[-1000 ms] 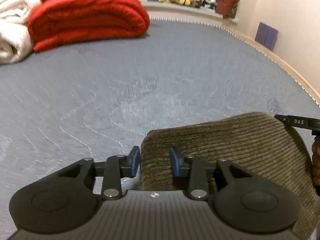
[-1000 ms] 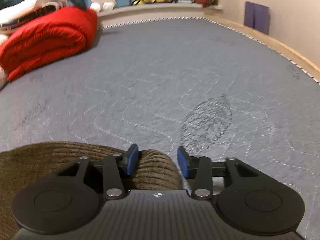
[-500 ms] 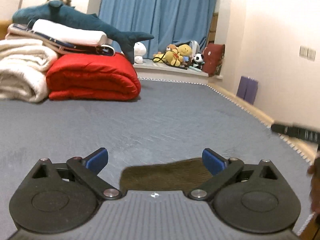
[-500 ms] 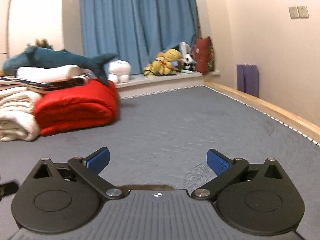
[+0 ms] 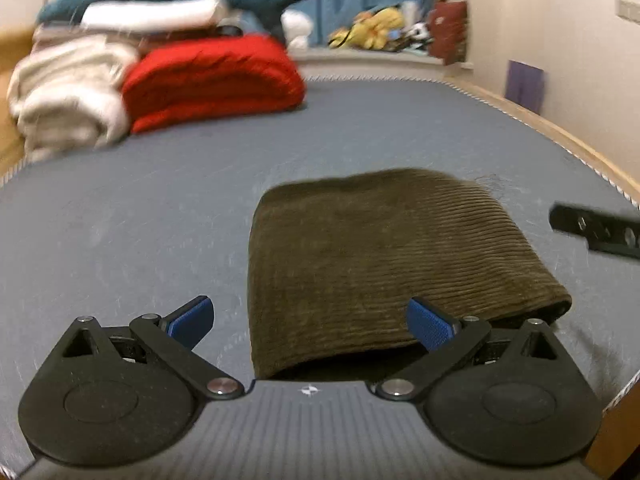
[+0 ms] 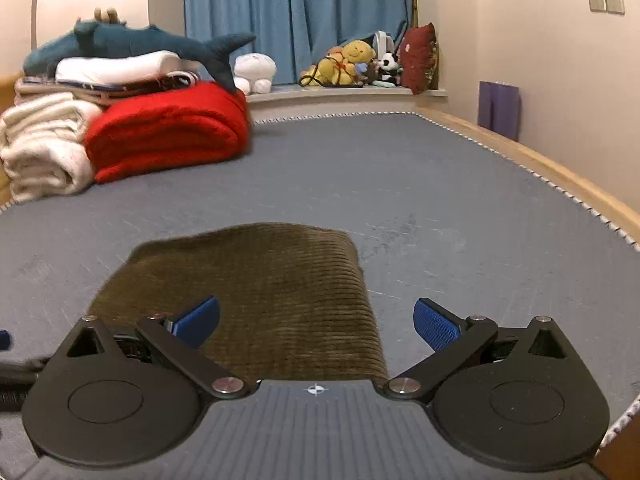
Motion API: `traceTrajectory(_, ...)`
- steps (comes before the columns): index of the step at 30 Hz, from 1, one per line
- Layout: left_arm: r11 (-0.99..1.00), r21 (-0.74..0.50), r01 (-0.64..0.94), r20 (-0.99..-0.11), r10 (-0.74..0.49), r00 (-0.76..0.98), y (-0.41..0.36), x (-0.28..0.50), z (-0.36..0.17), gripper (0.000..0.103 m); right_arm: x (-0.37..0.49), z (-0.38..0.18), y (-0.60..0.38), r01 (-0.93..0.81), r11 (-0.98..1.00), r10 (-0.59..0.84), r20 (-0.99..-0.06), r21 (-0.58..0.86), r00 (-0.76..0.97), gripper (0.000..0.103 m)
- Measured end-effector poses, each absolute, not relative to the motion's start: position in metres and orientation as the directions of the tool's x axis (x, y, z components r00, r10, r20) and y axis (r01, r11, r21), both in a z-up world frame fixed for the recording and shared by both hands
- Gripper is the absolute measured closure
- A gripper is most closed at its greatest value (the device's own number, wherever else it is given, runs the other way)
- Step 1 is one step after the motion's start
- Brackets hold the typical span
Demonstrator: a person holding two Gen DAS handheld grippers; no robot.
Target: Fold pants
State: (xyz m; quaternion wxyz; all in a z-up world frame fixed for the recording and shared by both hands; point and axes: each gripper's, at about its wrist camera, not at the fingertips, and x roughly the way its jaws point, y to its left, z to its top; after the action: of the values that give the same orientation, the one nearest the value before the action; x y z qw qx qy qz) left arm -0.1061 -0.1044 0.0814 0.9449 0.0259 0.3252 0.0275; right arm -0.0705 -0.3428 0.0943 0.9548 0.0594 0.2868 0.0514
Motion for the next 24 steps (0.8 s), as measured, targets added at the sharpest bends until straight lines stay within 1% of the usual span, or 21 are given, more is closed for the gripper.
traceTrajectory(1,0.998,0.063,-0.025,-0.614,0.058,0.788,-0.105,-0.105,0.081,0.000,-0.070,0.095,-0.343,-0.060,0.992,0.111,-0.527,0.113,0.842,0.001)
traceTrajectory(3,0.999,0.022,-0.024,-0.647,0.033,0.761,-0.102,-0.103,0.075,0.000,-0.069,0.094,-0.342,-0.049,0.995,0.085,-0.521,0.083,0.849,0.001)
traceTrajectory(5,0.999,-0.019,-0.048,-0.685,0.022,0.728,-0.097,-0.096,0.070,0.000,-0.067,0.090,-0.341,-0.063,0.994,0.101,-0.545,0.089,0.832,0.001)
traceTrajectory(7,0.998,-0.029,-0.061,-0.705,0.022,0.709,-0.091,-0.090,0.066,0.000,-0.066,0.086,-0.335,-0.093,0.992,0.125,-0.563,0.084,0.817,0.001)
traceTrajectory(11,0.995,-0.065,-0.071,-0.738,0.000,0.675,-0.088,-0.082,0.059,0.000,-0.066,0.082,-0.323,-0.148,0.988,0.148,-0.565,0.046,0.812,0.001)
traceTrajectory(24,0.993,-0.079,-0.082,-0.737,-0.003,0.676,-0.094,-0.083,0.058,0.000,-0.066,0.081,-0.313,-0.186,0.982,0.173,-0.586,0.037,0.792,0.001)
